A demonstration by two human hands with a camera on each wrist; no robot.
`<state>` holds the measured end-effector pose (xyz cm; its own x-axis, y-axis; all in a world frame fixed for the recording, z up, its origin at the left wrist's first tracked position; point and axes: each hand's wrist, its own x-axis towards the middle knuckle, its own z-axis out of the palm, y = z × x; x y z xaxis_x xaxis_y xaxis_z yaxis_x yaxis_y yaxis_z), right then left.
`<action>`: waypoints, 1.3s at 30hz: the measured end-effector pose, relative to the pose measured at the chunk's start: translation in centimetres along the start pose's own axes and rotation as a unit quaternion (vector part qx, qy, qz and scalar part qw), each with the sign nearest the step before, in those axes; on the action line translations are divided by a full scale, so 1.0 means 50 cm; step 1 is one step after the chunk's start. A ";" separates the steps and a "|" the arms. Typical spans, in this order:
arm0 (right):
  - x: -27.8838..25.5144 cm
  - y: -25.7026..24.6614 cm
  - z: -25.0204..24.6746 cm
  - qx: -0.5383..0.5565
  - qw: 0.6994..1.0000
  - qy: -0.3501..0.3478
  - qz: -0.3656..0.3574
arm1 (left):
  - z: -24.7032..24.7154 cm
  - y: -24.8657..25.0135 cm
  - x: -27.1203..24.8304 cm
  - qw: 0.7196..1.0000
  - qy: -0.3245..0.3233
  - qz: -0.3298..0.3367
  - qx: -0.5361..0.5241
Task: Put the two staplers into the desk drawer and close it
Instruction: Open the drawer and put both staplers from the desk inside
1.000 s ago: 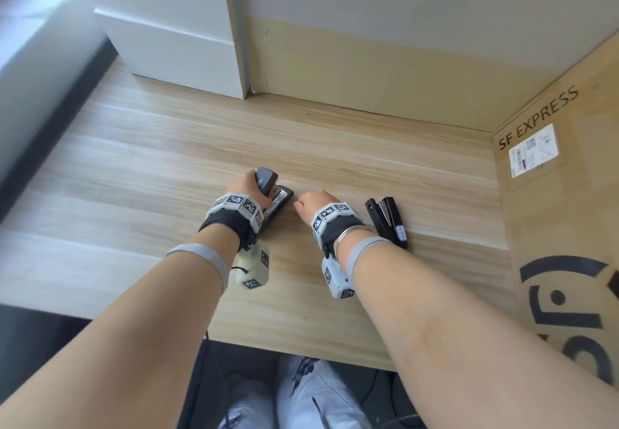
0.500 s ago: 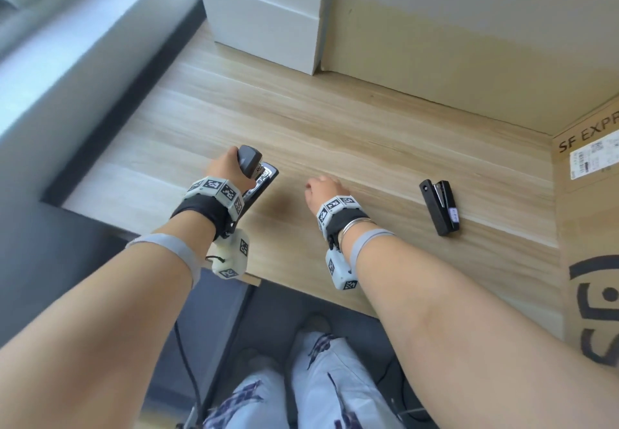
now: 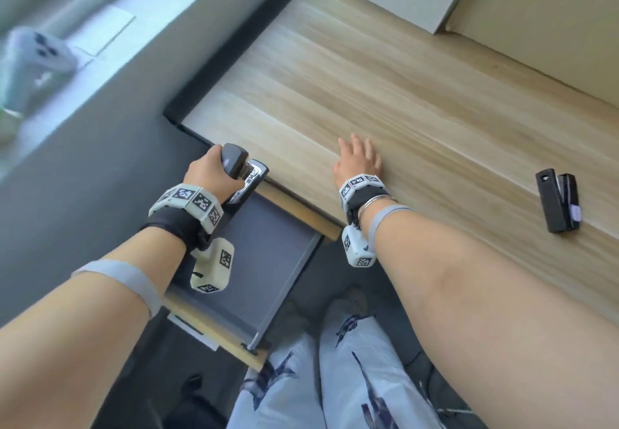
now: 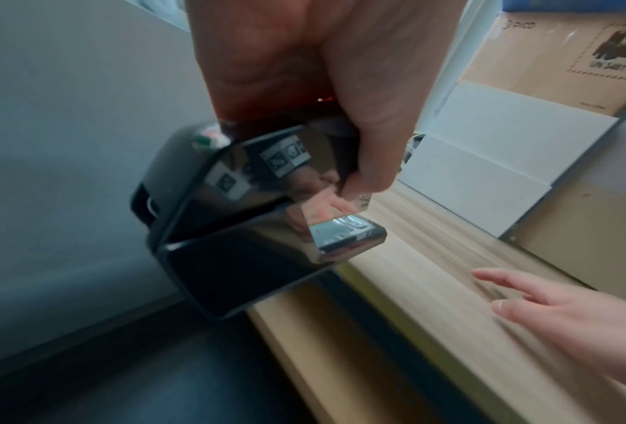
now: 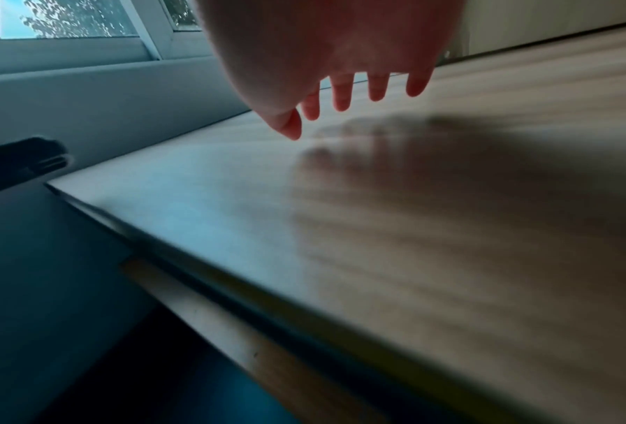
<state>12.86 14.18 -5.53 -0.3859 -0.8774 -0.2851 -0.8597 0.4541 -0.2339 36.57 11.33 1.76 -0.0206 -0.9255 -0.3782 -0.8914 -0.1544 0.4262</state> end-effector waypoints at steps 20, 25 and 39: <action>-0.010 -0.030 0.110 -0.051 0.986 0.156 0.039 | 0.285 -0.303 0.117 0.983 -0.117 -0.125 0.062; -0.008 -0.030 0.115 -0.064 0.984 0.165 0.038 | 0.331 -0.322 0.161 0.980 -0.115 -0.151 0.053; -0.008 -0.030 0.112 -0.063 0.983 0.167 0.042 | 0.364 -0.326 0.194 0.970 -0.154 -0.184 0.031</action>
<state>16.15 14.70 -10.26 -0.5271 -0.8494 0.0279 -0.8469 0.5222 -0.1001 42.66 11.17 -23.79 0.1775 -0.6629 -0.7274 -0.8899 -0.4236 0.1690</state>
